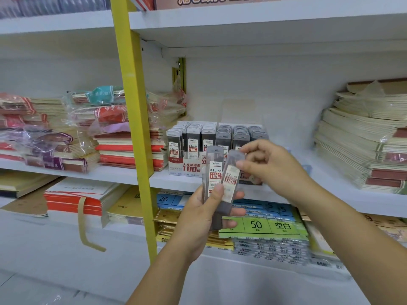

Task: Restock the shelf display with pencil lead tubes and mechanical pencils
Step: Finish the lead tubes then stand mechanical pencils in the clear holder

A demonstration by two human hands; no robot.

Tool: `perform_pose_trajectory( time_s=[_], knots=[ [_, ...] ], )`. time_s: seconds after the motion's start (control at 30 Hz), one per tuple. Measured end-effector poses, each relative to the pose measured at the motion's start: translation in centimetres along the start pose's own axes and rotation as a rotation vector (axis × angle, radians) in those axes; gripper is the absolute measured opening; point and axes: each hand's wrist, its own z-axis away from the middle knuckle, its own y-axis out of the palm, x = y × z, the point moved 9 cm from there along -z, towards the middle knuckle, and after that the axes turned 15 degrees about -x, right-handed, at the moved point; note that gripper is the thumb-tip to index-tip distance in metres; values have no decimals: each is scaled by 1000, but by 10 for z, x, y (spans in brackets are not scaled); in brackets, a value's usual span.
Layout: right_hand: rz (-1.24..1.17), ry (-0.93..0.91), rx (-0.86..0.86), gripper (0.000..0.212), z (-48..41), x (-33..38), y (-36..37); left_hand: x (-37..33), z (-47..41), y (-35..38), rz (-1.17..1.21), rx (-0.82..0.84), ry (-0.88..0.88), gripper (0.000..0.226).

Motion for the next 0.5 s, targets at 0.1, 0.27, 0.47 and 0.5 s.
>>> perform_pose_trajectory(
  time_s=[0.1, 0.27, 0.47, 0.5],
  knots=[
    [-126, 15, -234, 16, -14, 5, -37, 0, -3, -4, -33, -19, 9, 45],
    [-58, -371, -491, 36, -14, 44, -87, 4, -7, -8, -71, -43, 18, 47],
    [240, -437, -402, 28, -25, 29, -68, 6, -8, -9, -93, -49, 22, 40],
    [265, -428, -382, 28, -26, 25, -64, 6, -8, -9, -94, -49, 23, 39]
  ],
)
